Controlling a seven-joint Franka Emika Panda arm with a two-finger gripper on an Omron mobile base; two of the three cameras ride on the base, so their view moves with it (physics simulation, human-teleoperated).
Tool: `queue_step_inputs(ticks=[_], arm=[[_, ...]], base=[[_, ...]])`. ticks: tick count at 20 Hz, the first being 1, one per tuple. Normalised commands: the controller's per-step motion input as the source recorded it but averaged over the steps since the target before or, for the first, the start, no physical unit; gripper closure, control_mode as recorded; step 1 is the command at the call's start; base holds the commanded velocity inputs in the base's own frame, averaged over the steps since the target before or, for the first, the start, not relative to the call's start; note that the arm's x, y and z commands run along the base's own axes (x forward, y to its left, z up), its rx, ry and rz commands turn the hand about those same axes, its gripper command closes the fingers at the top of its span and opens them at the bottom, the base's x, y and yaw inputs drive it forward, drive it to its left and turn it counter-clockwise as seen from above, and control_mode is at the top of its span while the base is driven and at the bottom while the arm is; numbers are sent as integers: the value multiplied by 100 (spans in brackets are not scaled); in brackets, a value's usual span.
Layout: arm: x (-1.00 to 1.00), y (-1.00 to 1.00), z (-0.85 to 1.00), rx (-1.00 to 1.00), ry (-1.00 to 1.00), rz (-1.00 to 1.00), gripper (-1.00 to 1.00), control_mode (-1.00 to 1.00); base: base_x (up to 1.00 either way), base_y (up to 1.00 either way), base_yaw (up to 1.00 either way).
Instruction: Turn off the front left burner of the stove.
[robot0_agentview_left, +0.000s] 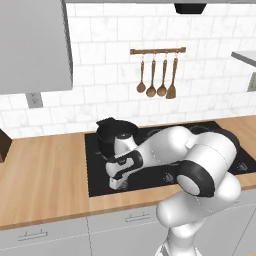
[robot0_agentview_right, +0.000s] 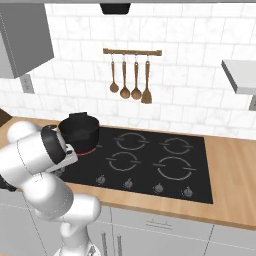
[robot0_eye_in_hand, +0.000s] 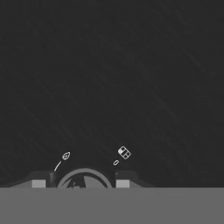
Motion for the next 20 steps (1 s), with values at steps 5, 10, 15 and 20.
queue_step_inputs(ticks=[5, 10, 15, 20], arm=[[0, -8, -28, 0, 0, -36, 100, -100], [0, -13, -30, 0, -1, -39, 100, -100], [-1, -9, -34, 0, -1, -43, 100, -100], [-17, -18, -27, 0, 0, -43, 100, -100]], base=[[0, 0, 0], [0, 0, 0], [0, 0, 0], [0, 0, 0]])
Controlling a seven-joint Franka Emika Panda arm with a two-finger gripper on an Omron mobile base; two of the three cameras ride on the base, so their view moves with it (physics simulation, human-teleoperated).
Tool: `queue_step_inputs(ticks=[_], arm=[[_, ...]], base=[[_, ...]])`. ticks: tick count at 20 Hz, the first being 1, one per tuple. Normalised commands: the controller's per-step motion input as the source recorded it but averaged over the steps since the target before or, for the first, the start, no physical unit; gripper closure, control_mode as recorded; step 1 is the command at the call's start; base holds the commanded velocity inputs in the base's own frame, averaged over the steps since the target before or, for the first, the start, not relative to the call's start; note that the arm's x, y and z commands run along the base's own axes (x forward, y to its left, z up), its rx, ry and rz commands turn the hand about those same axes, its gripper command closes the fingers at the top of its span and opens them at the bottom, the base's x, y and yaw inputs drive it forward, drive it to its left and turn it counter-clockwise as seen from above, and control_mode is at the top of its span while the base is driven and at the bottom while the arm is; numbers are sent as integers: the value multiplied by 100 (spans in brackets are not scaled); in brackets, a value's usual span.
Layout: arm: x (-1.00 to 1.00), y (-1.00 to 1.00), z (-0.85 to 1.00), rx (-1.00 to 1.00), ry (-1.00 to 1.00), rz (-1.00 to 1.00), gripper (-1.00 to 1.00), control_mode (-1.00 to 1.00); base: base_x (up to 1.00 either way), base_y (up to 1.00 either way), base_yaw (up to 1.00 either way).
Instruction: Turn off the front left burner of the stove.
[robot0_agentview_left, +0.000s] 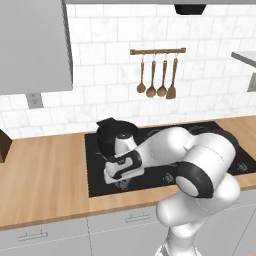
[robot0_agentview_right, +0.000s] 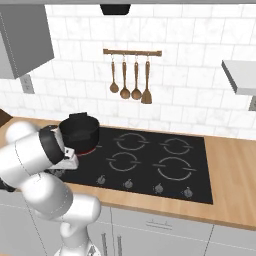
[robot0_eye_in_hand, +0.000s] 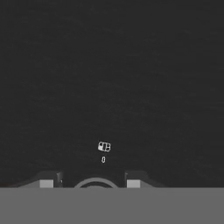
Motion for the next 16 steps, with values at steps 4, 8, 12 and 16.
queue_step_inputs(ticks=[4, 8, 12, 16], arm=[[-31, -44, -15, 0, 0, -40, 100, -100], [-42, -64, -14, 0, 0, -37, 100, -100], [-35, -61, -13, 0, 0, -37, 100, -100], [-23, -51, -14, 0, 2, -40, 100, -100]], base=[[0, 0, 0], [0, 0, 0], [0, 0, 0], [0, 0, 0]])
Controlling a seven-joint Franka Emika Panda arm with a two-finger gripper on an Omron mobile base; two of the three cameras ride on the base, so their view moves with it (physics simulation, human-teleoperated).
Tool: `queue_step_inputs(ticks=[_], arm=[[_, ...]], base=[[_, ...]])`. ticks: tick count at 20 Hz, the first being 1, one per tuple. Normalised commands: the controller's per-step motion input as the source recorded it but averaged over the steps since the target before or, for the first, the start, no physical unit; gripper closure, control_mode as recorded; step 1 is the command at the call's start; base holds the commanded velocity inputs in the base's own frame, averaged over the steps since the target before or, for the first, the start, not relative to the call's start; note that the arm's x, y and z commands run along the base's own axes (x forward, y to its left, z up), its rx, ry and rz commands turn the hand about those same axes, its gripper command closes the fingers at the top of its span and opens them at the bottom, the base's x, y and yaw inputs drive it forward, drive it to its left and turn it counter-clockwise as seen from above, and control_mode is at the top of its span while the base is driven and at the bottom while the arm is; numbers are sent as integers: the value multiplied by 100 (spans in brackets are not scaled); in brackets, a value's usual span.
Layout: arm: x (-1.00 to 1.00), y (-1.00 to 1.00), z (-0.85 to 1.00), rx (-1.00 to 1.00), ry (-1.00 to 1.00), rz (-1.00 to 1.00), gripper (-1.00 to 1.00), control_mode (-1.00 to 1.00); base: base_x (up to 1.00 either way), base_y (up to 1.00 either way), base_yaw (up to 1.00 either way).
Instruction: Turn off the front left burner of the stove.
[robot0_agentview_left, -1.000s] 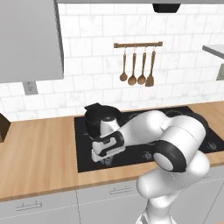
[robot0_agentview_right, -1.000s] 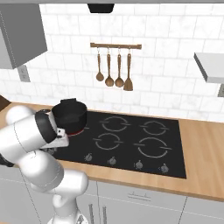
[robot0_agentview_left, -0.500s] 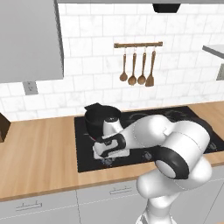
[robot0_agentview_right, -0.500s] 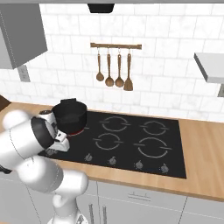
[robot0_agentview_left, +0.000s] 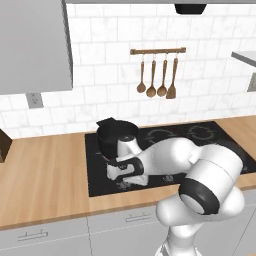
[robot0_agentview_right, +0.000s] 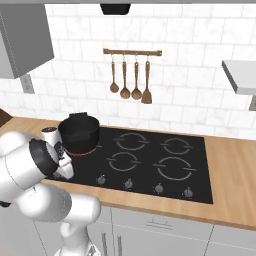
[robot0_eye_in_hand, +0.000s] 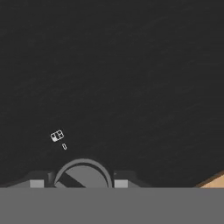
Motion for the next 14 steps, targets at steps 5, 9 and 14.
queue_step_inputs(ticks=[5, 9, 14], arm=[[-11, -51, -13, 0, 5, -44, 100, -100], [0, -45, -18, 0, 7, -49, 100, -100], [0, -34, -27, 0, 4, -53, 100, -100]], base=[[0, 0, 0], [0, 0, 0], [0, 0, 0]])
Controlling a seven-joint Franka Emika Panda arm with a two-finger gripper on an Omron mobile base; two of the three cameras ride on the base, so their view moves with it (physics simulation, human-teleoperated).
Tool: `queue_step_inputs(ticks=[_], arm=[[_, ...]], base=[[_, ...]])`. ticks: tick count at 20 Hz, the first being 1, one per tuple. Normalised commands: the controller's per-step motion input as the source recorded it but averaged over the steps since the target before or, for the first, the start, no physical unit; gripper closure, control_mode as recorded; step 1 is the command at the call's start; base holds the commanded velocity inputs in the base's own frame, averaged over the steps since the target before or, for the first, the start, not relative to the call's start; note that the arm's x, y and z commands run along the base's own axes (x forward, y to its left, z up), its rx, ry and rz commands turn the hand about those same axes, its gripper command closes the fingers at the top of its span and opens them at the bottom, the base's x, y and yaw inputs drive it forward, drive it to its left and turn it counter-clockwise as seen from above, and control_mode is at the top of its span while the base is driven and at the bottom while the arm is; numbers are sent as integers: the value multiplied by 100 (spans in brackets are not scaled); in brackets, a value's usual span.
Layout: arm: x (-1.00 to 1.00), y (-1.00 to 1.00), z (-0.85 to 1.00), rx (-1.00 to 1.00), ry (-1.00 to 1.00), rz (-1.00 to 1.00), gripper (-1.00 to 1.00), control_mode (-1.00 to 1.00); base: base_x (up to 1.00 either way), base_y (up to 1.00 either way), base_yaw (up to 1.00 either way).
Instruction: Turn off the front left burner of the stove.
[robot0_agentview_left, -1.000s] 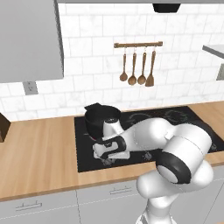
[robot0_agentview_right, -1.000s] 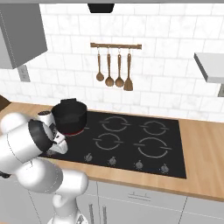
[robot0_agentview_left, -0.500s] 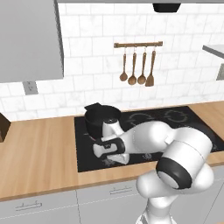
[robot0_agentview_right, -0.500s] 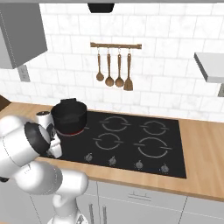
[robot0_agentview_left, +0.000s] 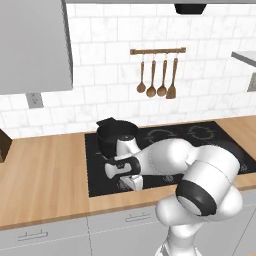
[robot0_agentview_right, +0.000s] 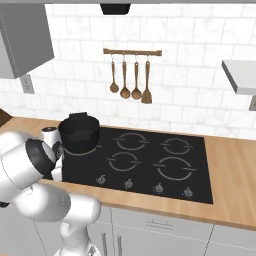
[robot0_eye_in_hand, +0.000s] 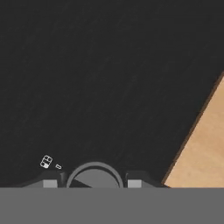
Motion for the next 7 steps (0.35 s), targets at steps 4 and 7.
queue_step_inputs(ticks=[4, 7], arm=[[0, -24, -30, 0, 3, -55, 100, -100], [0, -22, -30, 0, 4, -56, 100, -100]], base=[[0, 0, 0], [0, 0, 0]])
